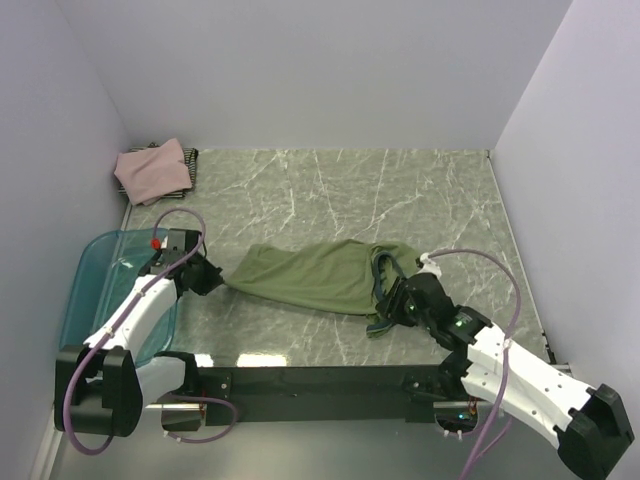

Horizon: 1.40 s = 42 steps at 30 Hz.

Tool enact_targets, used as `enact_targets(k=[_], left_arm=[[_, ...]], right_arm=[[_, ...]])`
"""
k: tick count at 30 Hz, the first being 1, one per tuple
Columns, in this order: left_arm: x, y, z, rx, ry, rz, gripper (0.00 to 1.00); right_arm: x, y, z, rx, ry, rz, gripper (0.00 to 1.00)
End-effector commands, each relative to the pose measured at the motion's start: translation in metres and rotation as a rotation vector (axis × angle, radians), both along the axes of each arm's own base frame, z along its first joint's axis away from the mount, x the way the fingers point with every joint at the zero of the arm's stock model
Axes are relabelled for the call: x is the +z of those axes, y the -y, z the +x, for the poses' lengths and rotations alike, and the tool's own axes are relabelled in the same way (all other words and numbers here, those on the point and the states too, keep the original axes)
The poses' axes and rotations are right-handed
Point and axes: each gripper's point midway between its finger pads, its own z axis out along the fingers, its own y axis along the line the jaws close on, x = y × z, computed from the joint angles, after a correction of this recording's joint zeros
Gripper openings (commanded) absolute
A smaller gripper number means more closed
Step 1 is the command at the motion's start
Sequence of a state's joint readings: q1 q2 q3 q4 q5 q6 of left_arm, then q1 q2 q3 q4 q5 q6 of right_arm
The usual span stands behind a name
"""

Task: Fold and stack the tank tops
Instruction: Flatten the tank top out

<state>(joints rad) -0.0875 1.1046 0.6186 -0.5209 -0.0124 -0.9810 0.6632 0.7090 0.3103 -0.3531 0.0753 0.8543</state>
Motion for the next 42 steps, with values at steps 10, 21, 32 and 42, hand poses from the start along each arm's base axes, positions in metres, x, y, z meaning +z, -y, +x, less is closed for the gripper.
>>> enact_targets(k=[10, 21, 32, 42], left_arm=[[0.000, -0.002, 0.001, -0.012, 0.024, 0.010, 0.01], [0.004, -0.002, 0.003, -0.019, 0.037, 0.010, 0.01], [0.010, -0.002, 0.006, -0.027, 0.048, 0.014, 0.01], [0.015, -0.001, 0.009, -0.029, 0.063, 0.015, 0.01]], right_arm=[[0.053, 0.000, 0.056, -0.084, 0.145, -0.108, 0.41], [0.027, -0.005, 0.069, -0.075, 0.090, -0.136, 0.38], [0.021, -0.008, 0.074, -0.076, 0.077, -0.144, 0.36], [0.018, -0.008, 0.075, -0.088, 0.079, -0.130, 0.26]])
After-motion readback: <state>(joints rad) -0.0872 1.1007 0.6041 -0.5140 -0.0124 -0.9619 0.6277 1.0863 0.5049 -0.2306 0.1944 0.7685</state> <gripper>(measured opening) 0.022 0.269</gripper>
